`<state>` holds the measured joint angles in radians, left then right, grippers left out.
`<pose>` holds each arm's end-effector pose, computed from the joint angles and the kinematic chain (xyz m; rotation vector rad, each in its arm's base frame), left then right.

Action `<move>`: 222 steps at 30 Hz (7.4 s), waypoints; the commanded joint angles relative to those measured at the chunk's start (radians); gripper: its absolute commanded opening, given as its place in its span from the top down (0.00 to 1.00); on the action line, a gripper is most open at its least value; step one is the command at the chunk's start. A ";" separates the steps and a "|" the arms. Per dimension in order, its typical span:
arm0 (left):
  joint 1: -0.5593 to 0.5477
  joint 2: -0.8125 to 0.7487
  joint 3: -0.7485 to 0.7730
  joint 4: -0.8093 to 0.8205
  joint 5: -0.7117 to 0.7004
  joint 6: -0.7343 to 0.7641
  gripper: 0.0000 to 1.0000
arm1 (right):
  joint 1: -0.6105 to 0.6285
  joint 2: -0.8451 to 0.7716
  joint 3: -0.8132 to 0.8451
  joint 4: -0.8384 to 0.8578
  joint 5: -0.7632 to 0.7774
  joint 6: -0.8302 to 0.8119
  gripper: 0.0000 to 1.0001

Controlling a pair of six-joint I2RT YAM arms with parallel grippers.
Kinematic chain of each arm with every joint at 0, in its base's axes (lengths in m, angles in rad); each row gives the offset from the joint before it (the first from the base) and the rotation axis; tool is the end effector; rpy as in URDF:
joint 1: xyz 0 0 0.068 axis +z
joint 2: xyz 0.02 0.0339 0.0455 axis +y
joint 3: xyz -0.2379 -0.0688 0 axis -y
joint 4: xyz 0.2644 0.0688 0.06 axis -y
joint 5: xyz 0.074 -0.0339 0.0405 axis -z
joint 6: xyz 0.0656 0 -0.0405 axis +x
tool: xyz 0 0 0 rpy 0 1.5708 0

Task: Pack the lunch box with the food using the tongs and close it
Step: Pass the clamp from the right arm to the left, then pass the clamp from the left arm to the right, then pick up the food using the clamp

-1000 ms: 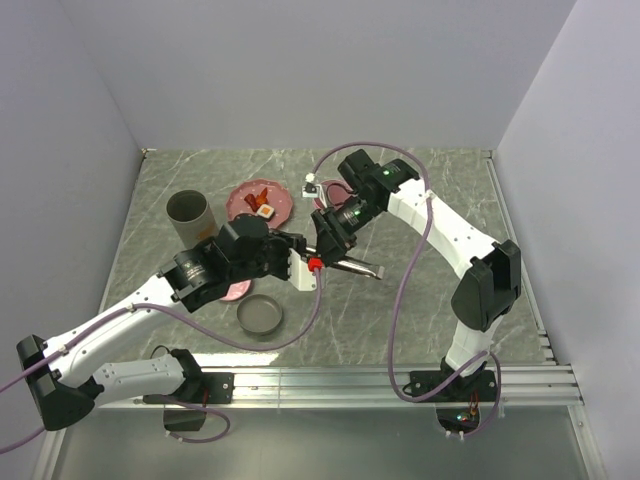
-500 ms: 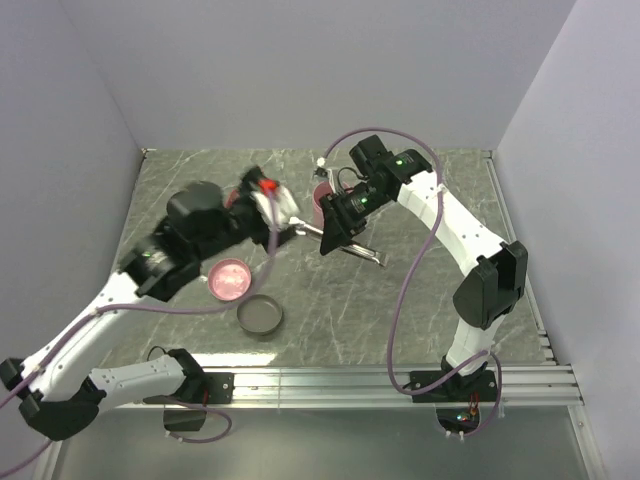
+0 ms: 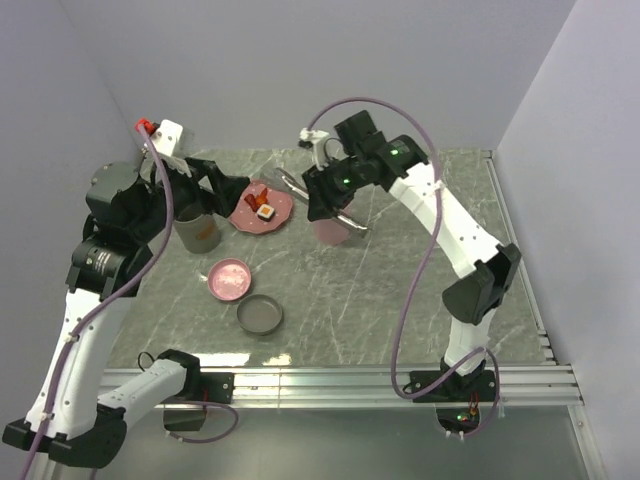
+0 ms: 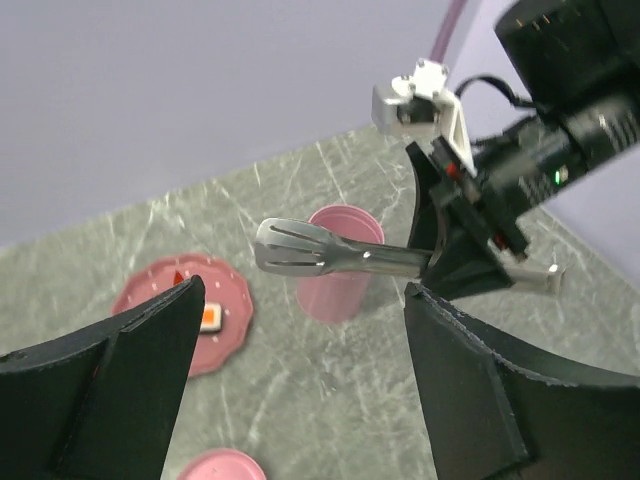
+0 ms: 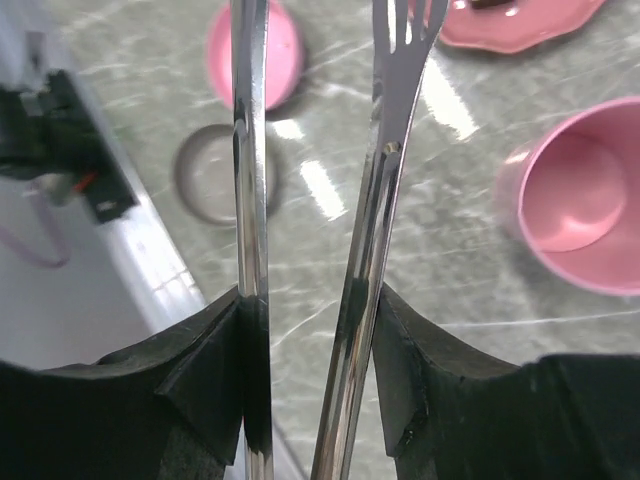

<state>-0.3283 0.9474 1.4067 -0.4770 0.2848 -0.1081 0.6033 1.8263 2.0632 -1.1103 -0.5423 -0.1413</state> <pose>0.2103 -0.0911 0.4752 0.4000 1.5663 -0.5645 0.3157 0.2586 0.3643 -1.1215 2.1913 0.8666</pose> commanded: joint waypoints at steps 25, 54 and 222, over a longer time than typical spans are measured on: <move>0.319 -0.013 -0.157 -0.109 0.477 0.270 0.11 | 0.193 0.176 0.068 0.070 0.218 -0.038 0.47; 0.031 -0.214 -0.471 -0.069 0.415 1.200 0.09 | 0.208 0.048 -0.064 0.089 -0.223 0.097 0.49; 0.253 0.073 0.038 -0.038 0.303 -0.142 0.01 | 0.156 0.361 0.198 0.162 0.403 0.035 0.39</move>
<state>-0.0887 1.0245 1.4143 -0.5140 0.5213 -0.2291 0.7525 2.1662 2.2036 -0.9783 -0.1726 -0.1020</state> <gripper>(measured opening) 0.988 0.612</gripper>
